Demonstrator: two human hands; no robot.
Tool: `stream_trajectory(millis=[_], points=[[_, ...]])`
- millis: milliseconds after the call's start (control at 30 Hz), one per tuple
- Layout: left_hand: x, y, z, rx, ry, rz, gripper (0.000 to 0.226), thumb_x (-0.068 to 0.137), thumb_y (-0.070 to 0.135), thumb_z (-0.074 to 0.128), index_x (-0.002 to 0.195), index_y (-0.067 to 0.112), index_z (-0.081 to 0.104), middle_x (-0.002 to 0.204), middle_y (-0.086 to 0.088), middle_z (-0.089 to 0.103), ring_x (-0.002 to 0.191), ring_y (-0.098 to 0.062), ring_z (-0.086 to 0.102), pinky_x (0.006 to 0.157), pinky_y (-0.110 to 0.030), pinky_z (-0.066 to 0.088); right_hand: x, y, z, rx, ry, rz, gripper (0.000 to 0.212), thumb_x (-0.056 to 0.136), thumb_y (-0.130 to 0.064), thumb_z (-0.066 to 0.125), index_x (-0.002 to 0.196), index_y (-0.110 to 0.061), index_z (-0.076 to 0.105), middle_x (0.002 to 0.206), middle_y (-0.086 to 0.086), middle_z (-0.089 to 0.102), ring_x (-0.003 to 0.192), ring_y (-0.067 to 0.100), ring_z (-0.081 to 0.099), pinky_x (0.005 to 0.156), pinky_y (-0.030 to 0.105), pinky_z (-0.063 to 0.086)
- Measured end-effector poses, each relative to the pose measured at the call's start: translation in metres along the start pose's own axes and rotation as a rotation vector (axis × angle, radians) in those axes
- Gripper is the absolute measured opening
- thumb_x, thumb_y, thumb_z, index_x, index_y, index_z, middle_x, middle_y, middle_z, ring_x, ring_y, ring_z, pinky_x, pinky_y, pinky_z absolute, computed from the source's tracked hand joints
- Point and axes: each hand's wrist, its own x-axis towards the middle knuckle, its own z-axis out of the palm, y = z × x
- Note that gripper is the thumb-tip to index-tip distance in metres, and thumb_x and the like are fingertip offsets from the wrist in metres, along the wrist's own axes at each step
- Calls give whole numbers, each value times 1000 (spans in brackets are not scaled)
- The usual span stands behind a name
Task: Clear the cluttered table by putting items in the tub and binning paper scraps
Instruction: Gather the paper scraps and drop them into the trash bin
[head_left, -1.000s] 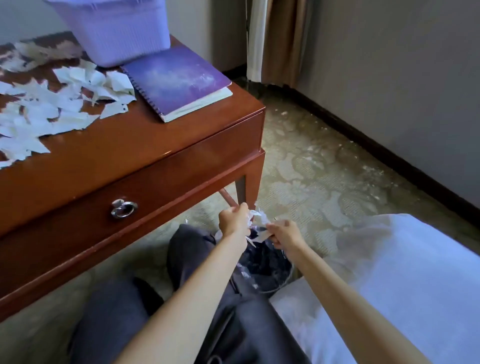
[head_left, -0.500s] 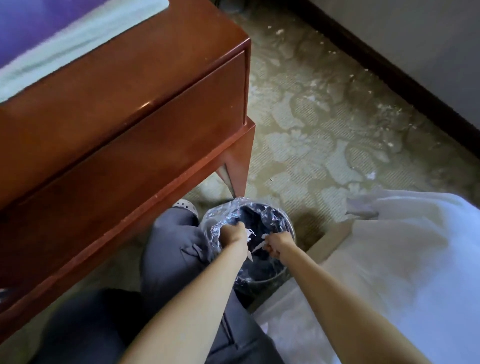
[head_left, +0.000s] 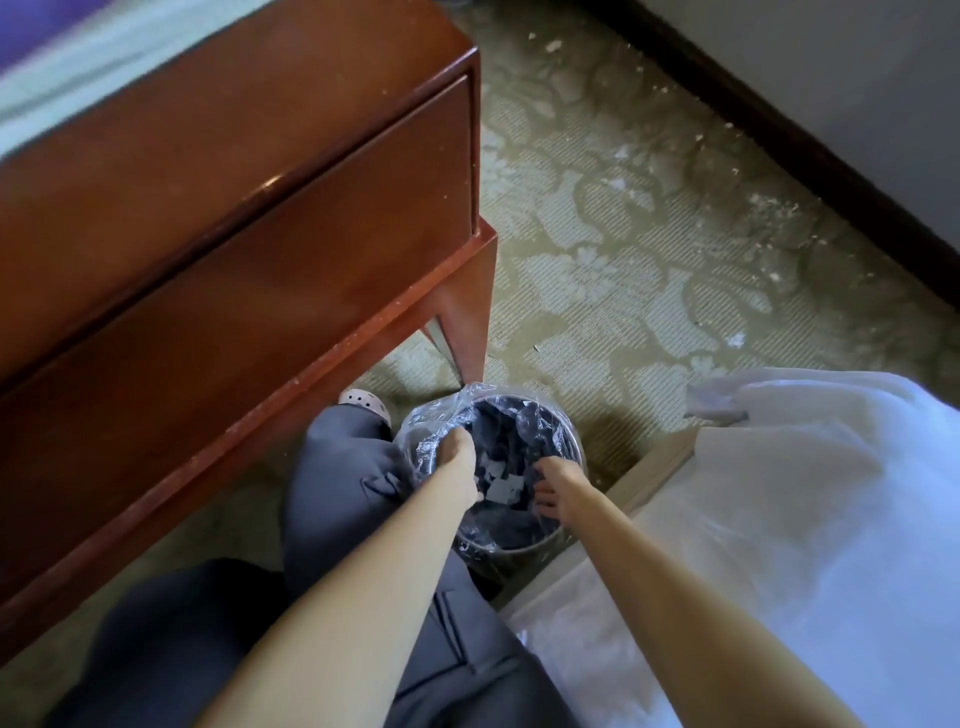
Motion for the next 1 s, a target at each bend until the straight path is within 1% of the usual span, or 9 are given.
stream_trajectory(millis=[133,233,300,433,600,733,800,900,1000], points=[[-34,8,-10,9,-56,94,52,101,38,29,147,13,25,153,-12,27,136,-34,34,107,-55,34,-26,-3,0,-47,4,-145,33,94,-10,43,122,4,53,126,24,58,118,36,55,105,46,44],[-63,12,-24,21,-109,226,49,101,35,29,145,13,29,151,-12,30,134,-33,37,104,-54,36,-55,-7,3,-110,-1,-326,26,92,-10,43,108,4,59,91,18,66,91,33,63,85,42,53],[-82,13,-37,58,-129,327,45,101,31,32,140,11,36,140,-14,41,125,-31,45,99,-49,41,-79,-8,5,-176,3,-483,17,90,-8,43,90,-2,58,71,10,58,79,27,57,69,35,45],[-132,10,-69,180,-93,645,19,97,21,39,107,12,52,85,-5,55,78,-17,53,67,-27,46,-140,-8,9,-298,76,-828,29,88,-12,46,112,-2,59,98,16,66,89,29,61,76,37,48],[-210,8,-127,257,95,1154,26,91,22,45,70,27,60,80,4,67,92,-23,66,91,-40,54,-250,-6,20,-258,169,-1311,23,87,-12,49,103,-7,64,96,5,68,90,21,63,76,28,47],[-265,2,-187,230,314,1432,21,93,20,45,83,23,63,87,1,70,91,-22,67,87,-39,55,-326,0,50,-145,109,-1598,18,84,-9,51,91,-12,67,85,3,71,84,20,66,80,36,52],[-281,2,-218,211,431,1492,19,93,18,46,91,18,65,97,-4,71,95,-22,66,89,-39,53,-353,-1,73,-155,62,-1686,17,85,-8,52,91,-12,67,88,3,71,87,19,66,83,32,49],[-286,7,-266,260,647,1477,26,95,18,45,115,12,60,118,-4,63,113,-20,56,97,-31,43,-380,-5,113,-263,27,-1777,19,87,-9,52,100,-10,66,104,4,69,98,16,62,85,23,42],[-274,13,-315,349,870,1383,37,96,22,43,132,14,48,143,-7,37,134,-23,34,108,-33,32,-393,-17,154,-443,56,-1827,28,88,-9,49,114,-8,60,118,9,61,110,23,56,90,26,39]])
